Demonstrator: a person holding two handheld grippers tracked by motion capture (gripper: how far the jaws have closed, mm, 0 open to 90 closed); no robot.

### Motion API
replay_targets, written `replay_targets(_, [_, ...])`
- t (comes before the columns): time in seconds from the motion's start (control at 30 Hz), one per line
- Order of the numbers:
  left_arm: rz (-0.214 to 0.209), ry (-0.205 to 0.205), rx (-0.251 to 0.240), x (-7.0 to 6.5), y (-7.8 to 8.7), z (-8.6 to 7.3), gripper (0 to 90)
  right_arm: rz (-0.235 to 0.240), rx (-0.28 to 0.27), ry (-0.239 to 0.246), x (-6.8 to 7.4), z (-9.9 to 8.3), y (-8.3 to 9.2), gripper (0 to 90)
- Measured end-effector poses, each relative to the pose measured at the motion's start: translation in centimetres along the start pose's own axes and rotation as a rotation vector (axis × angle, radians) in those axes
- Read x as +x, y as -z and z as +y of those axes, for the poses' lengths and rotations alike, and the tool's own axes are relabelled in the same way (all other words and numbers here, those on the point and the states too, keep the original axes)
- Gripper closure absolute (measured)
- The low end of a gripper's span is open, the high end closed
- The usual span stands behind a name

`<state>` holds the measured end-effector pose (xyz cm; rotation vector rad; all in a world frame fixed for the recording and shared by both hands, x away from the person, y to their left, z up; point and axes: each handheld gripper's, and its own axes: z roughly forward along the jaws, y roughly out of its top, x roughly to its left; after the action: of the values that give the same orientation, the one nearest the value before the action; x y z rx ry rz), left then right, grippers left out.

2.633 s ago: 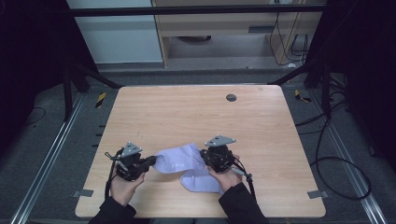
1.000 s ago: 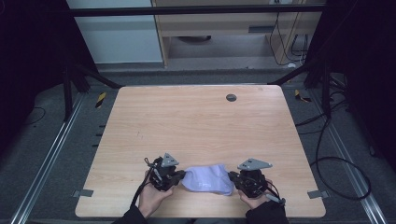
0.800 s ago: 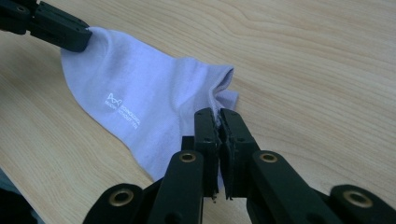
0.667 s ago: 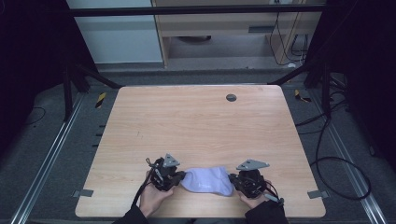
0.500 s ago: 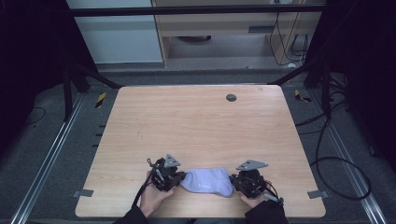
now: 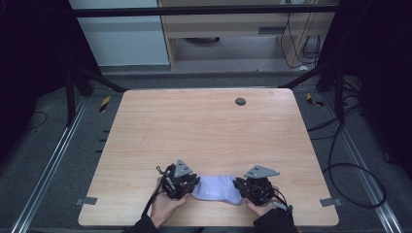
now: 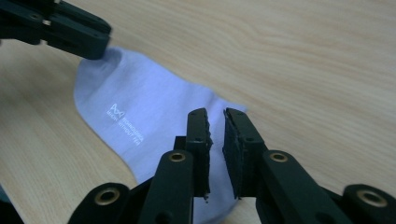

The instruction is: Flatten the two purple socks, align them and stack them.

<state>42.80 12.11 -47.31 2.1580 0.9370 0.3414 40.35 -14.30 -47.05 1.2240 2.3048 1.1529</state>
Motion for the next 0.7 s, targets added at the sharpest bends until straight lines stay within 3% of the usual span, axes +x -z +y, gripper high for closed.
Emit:
replay_targets(0.13, [-0.003, -0.035, 0.041, -0.6, -1.1, -0.3, 80.1, 0.025, 0.053, 0.022, 0.2, -0.6, -1.1, 85.9])
replay_targets(0.4, [-0.006, -0.035, 0.067, -0.6, -1.3, -0.8, 81.8, 0.018, 0.119, 0.015, -0.6, -1.5, -1.8, 88.9])
replay_targets(0.57, [-0.002, -0.033, 0.05, -0.5, -1.0, -0.8, 78.9, 0.021, 0.121, 0.022, -0.6, -1.5, -1.7, 86.8])
replay_targets(0.7, [0.011, -0.011, 0.0, 0.4, 0.1, -0.4, 73.6, 0.024, 0.077, 0.006, -1.0, -1.2, -1.1, 82.2])
